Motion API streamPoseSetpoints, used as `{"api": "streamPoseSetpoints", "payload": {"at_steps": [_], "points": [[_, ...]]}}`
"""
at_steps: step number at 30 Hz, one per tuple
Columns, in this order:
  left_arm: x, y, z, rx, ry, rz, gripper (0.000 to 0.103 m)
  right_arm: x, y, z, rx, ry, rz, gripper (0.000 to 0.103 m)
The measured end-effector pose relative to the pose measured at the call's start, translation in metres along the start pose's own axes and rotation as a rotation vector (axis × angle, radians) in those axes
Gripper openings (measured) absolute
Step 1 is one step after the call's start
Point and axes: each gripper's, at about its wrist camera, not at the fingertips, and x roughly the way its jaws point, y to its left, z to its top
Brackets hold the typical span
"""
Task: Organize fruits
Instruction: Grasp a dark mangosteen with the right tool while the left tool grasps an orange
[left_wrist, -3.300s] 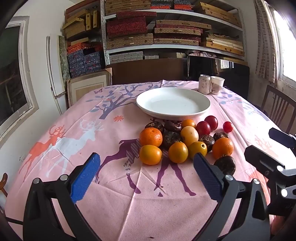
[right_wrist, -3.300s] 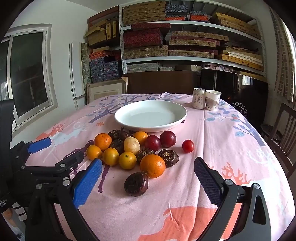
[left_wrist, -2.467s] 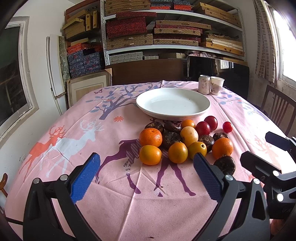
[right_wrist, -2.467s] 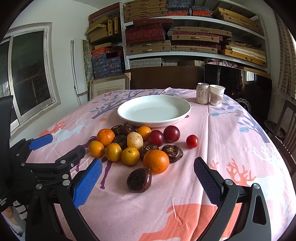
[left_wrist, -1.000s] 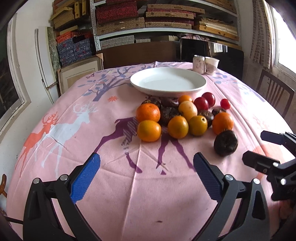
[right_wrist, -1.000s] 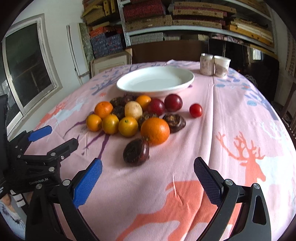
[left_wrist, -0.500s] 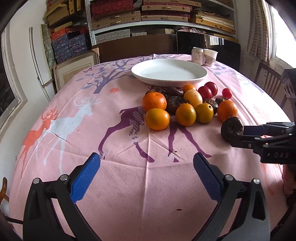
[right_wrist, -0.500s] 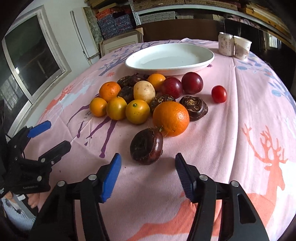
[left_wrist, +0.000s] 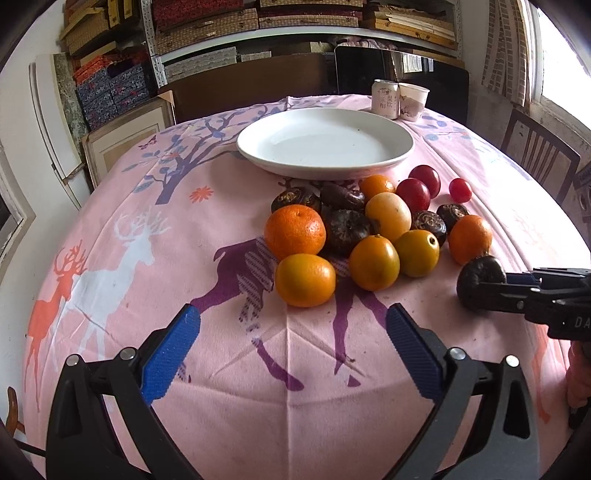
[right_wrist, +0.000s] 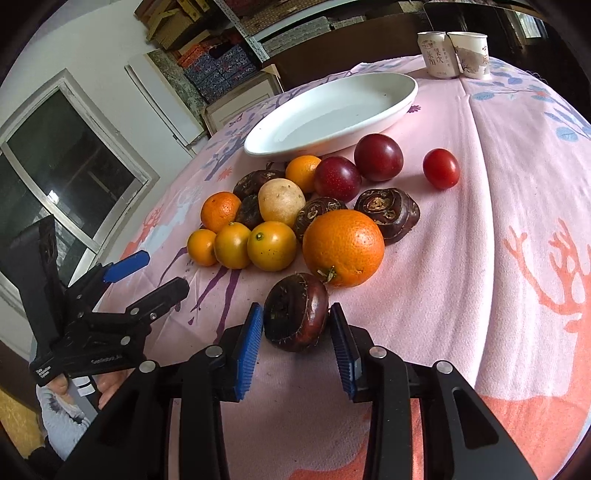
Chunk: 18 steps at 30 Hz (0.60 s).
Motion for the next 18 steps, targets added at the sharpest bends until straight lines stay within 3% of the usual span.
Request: {"api": "streamPoseSetpoints", "payload": {"at_steps": [2,4,7,10,13,18], "points": [[0.008,0.001,0.005,0.0,0.003,0.007,0.091,0.0,0.0,0.0,0.002,-0.003,0.001,0.038],[0.018,0.005,0.008,-0.014,0.035,-0.005,0.069,-0.001,0.0,-0.001,0.006,-0.006,-0.001,0.038],[0.033,0.01,0.009,-0.048,0.09,-0.06,0.056,-0.002,-0.001,-0.001,0.009,-0.006,0.003,0.038],[0.038,0.007,0.009,-0.043,0.104,-0.07,0.053,-0.001,-0.002,-0.001,0.006,-0.007,0.002,0.038],[0.04,0.005,0.011,-0.045,0.097,-0.101,0.041,-0.002,-0.003,-0.001,0.007,-0.008,0.004,0.038],[0.044,0.003,0.015,-0.043,0.093,-0.105,0.041,-0.002,-0.004,-0.002,0.006,-0.006,0.003,0.038]]}}
